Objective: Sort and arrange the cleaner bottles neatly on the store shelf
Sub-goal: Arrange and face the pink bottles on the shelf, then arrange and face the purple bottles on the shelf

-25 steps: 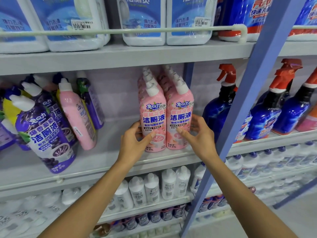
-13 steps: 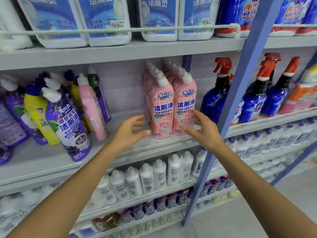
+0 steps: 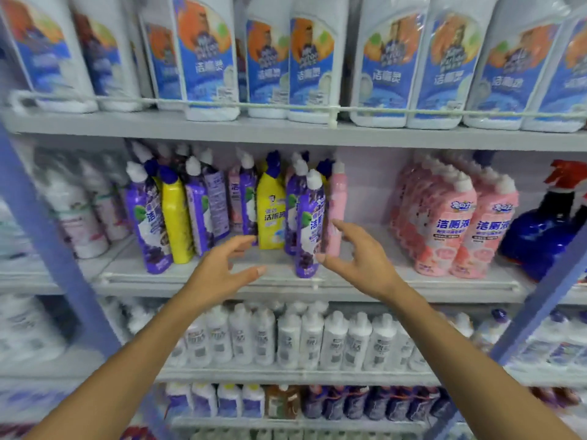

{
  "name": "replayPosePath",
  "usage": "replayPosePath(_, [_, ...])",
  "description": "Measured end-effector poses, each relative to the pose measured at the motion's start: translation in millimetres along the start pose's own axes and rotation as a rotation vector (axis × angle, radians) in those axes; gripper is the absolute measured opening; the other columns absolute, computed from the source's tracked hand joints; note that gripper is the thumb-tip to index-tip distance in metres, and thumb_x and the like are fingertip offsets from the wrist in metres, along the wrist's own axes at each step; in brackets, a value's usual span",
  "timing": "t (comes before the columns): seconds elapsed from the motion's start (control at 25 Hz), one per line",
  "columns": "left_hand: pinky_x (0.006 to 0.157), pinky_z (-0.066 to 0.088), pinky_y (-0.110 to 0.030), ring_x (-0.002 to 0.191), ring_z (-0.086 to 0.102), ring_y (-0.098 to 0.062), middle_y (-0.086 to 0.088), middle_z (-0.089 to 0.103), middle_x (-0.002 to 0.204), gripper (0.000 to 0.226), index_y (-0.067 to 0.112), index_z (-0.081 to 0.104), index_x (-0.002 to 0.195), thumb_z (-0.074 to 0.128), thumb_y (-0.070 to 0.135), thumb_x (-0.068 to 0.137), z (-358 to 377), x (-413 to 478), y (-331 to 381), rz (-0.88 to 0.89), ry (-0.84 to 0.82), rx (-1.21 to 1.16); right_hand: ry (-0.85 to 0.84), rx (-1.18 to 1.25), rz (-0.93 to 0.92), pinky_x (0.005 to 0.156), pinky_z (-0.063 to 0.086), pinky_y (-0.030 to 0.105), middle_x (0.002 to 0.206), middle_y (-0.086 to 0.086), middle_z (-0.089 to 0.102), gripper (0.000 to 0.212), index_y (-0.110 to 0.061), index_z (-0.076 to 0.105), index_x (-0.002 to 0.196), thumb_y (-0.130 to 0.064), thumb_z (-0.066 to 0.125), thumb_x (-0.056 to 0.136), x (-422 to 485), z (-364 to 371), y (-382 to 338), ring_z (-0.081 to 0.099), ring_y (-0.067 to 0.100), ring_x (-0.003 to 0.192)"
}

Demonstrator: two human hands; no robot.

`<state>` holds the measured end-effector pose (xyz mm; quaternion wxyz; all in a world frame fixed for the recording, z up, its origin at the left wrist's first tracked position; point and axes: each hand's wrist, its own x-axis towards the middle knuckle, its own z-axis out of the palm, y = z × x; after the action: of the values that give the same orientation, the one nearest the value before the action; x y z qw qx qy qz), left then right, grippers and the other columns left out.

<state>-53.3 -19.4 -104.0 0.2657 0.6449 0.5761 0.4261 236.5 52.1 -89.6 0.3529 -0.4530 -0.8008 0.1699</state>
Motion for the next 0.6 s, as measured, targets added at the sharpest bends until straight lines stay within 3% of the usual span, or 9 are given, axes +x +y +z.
replayPosePath(0.2, [0.101, 0.048, -0.031, 0.122, 0.058, -0.008, 0.008, 0.061, 0.133, 0.071, 0.025, 0.057, 0.139, 0.079, 0.048, 0.075, -54.8, -5.1, -20.8, -0.024, 0.140, 0.052, 0.107, 0.069, 0.009, 0.105, 0.043, 0.033, 0.149, 0.002, 0.052, 0.085, -0.018, 0.041, 0.153, -0.041, 0.082, 0.083, 41.8, 13.4, -23.3, 0.054, 0.021, 0.132])
replayPosePath(0.36, [0.102, 0.051, -0.037, 0.122, 0.058, -0.008, 0.009, 0.061, 0.134, 0.077, 0.028, 0.055, 0.140, 0.079, 0.055, 0.072, -43.1, 33.0, -13.2, 0.009, 0.086, 0.045, 0.140, 0.054, 0.016, 0.101, 0.048, 0.037, 0.148, 0.000, 0.053, 0.094, -0.024, 0.036, 0.154, -0.047, 0.086, 0.077, 74.3, 16.2, -19.4, 0.057, 0.022, 0.127])
replayPosePath(0.6, [0.099, 0.052, -0.032, 0.117, 0.062, -0.015, -0.001, 0.063, 0.130, 0.067, 0.020, 0.056, 0.140, 0.085, 0.033, 0.080, -39.6, 128.3, -1.7, 0.041, 0.150, 0.085, 0.163, 0.109, -0.083, 0.095, 0.051, 0.029, 0.130, -0.004, 0.066, 0.074, -0.024, 0.051, 0.143, -0.039, 0.085, 0.080, 109.2, 7.7, -5.0, 0.063, 0.013, 0.114])
